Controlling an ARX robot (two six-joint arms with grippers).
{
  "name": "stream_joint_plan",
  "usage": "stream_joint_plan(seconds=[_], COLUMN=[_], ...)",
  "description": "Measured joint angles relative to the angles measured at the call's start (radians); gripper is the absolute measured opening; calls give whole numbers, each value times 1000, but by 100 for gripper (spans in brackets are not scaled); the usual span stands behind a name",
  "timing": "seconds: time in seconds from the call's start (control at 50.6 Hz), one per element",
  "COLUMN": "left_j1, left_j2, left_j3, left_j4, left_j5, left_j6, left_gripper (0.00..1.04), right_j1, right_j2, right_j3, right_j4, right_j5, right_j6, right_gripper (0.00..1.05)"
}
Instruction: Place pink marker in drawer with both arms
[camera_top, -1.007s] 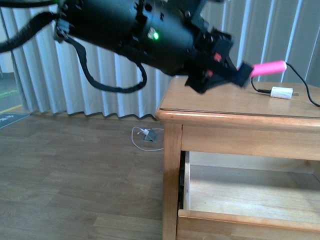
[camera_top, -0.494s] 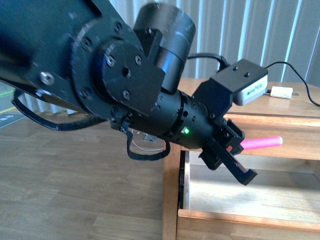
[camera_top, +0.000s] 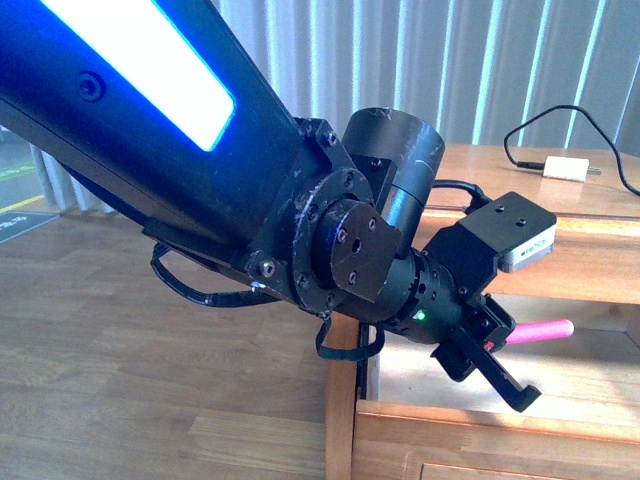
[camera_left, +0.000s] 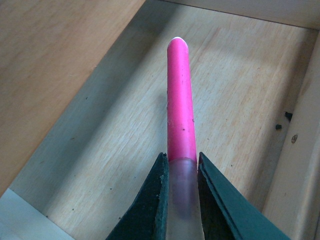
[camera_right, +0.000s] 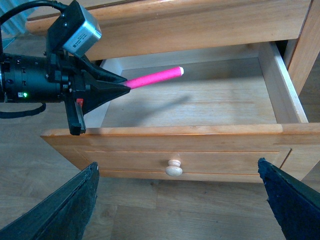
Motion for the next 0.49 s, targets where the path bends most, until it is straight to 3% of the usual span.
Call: stream_joint_plan(seconds=[0.138,0.415,0.494], left_j1=[-2,12,22], left_j2=[3,-166,-241], left_j3=[0,-159,-208], left_j4=[29,200,226], left_j5=[-13,-203,-242], left_j6=[-16,-104,-141], left_gripper=[37,94,101], right_j1=[0,0,0], right_j2=[0,0,0], right_j3=[0,0,0], right_j4=[0,0,0], right_j5=[0,0,0], right_j6=[0,0,0], right_gripper=[96,96,96])
